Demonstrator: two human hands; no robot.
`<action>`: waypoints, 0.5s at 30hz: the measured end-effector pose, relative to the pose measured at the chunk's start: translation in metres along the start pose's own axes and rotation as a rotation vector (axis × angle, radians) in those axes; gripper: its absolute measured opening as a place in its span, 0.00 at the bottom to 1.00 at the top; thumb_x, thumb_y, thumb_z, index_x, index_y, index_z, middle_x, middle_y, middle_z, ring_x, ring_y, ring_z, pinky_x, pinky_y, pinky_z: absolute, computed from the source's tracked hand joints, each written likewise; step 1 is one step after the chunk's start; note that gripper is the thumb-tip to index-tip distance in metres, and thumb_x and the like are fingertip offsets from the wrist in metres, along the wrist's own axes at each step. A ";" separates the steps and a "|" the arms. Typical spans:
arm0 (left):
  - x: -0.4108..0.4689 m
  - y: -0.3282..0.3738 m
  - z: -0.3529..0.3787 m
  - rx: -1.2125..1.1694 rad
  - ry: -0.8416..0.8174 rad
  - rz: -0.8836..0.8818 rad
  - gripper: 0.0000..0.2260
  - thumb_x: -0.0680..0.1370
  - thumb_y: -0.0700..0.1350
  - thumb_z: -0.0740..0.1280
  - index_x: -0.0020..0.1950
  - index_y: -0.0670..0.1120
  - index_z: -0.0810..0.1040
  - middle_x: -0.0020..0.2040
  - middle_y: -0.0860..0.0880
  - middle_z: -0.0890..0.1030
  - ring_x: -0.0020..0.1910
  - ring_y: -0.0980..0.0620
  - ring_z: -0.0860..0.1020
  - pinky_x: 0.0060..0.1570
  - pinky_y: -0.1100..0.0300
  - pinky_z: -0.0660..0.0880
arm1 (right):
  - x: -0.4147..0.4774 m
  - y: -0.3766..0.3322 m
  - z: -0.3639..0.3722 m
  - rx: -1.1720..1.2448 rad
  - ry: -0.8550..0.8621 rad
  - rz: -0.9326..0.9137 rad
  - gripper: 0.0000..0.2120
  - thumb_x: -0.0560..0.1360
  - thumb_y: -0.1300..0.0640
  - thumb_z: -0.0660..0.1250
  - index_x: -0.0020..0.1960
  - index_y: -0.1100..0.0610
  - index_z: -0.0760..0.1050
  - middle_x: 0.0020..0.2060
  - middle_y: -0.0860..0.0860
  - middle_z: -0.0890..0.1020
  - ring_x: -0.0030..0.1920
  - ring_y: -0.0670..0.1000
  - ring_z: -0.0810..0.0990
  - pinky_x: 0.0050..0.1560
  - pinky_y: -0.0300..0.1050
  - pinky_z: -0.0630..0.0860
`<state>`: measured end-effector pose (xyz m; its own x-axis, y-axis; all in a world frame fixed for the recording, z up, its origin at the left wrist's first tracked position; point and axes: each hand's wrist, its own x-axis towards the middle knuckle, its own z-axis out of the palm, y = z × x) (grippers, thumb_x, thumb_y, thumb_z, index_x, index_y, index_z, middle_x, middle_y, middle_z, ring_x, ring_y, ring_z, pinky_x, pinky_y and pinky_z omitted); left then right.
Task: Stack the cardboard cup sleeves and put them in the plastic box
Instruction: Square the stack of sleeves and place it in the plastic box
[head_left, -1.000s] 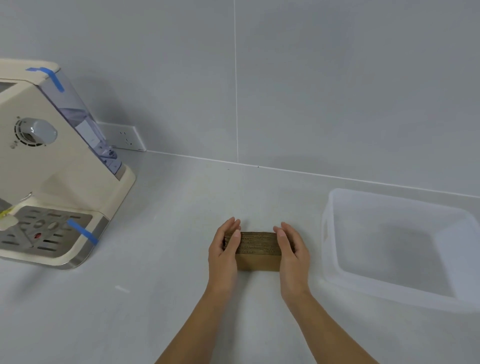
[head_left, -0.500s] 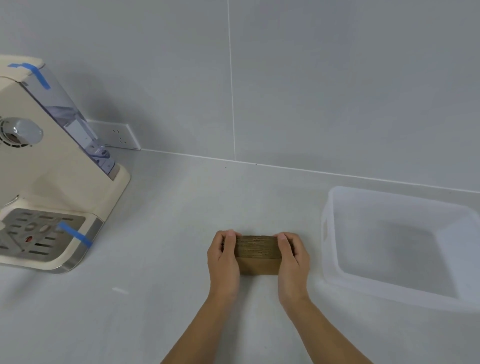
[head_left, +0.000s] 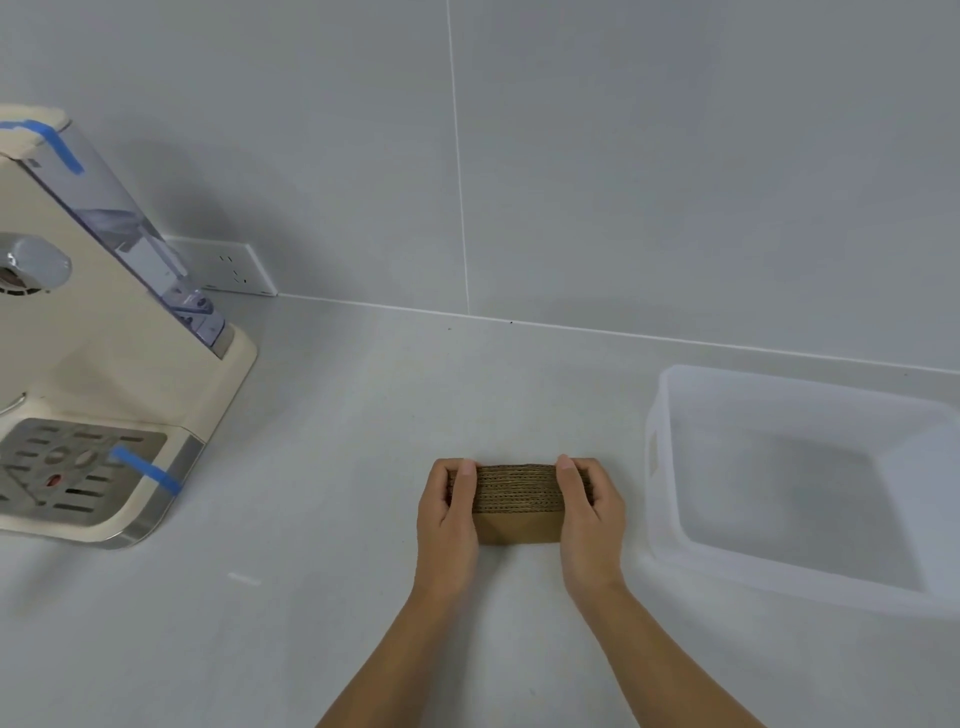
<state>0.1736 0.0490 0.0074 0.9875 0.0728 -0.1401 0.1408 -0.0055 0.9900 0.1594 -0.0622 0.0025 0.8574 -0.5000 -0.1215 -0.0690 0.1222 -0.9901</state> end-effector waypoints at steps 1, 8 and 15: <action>0.000 0.000 -0.005 0.019 -0.073 -0.005 0.06 0.77 0.48 0.64 0.47 0.46 0.75 0.42 0.52 0.77 0.40 0.61 0.74 0.40 0.73 0.70 | 0.000 -0.001 0.000 -0.002 -0.005 0.005 0.14 0.78 0.58 0.60 0.33 0.55 0.71 0.25 0.39 0.74 0.30 0.39 0.70 0.32 0.28 0.67; 0.008 -0.005 -0.061 0.278 -0.495 0.037 0.29 0.66 0.43 0.74 0.63 0.56 0.68 0.56 0.58 0.77 0.57 0.60 0.75 0.56 0.68 0.71 | -0.001 -0.001 -0.001 -0.045 -0.007 0.010 0.14 0.78 0.57 0.60 0.33 0.53 0.70 0.26 0.41 0.72 0.29 0.38 0.68 0.33 0.28 0.66; 0.006 -0.007 -0.064 0.330 -0.427 0.090 0.19 0.72 0.36 0.69 0.59 0.54 0.72 0.55 0.62 0.79 0.57 0.58 0.76 0.56 0.67 0.71 | -0.003 -0.006 -0.006 -0.075 -0.071 0.004 0.13 0.79 0.57 0.60 0.35 0.56 0.71 0.31 0.47 0.71 0.30 0.38 0.68 0.34 0.27 0.66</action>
<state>0.1737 0.1131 0.0010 0.9281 -0.3534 -0.1168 0.0015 -0.3102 0.9507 0.1542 -0.0663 0.0086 0.8910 -0.4371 -0.1228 -0.1080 0.0586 -0.9924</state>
